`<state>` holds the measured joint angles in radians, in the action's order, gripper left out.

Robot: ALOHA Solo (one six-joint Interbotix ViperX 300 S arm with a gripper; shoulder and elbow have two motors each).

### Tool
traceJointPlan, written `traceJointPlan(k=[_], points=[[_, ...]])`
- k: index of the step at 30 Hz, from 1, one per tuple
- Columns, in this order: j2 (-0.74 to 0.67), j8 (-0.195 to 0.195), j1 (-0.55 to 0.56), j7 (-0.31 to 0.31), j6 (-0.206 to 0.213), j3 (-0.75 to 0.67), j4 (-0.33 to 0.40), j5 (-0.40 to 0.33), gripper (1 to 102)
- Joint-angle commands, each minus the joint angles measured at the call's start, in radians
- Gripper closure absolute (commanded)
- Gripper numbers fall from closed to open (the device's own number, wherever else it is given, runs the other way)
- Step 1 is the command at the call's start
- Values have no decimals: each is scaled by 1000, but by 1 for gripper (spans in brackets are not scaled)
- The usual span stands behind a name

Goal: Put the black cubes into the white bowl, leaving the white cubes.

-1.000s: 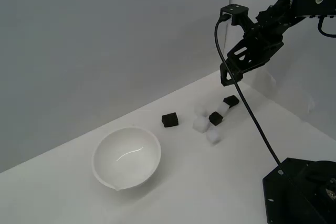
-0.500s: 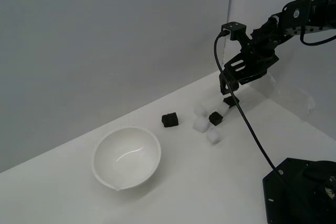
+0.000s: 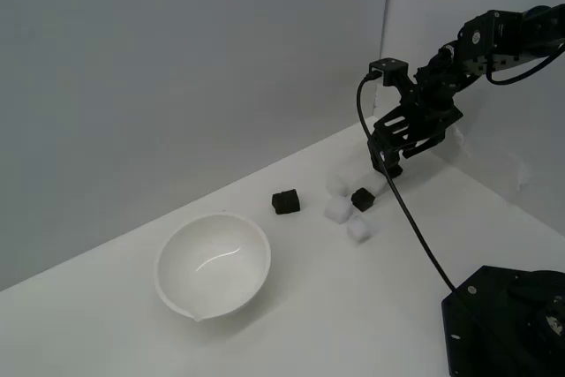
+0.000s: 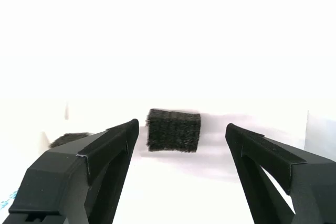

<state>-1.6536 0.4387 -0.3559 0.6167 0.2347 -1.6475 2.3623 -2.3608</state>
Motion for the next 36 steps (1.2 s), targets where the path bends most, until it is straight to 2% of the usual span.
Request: traceJointPlan(k=[1,12,14,17,18,24,28,36], points=[[-15,6,-11,-5,23,-20,-5,6,3],[40,6,-12,-12,23,32,-5,6,6],[41,6,-12,-12,23,35,-5,6,15],[35,6,-12,-9,23,29,-2,5,46],[31,6,-11,-8,21,26,0,5,53],[25,6,-12,8,23,18,11,-9,69],[-3,5,-12,38,23,-9,12,-9,70],[-167,2,-8,80,34,-175,11,-11,70]])
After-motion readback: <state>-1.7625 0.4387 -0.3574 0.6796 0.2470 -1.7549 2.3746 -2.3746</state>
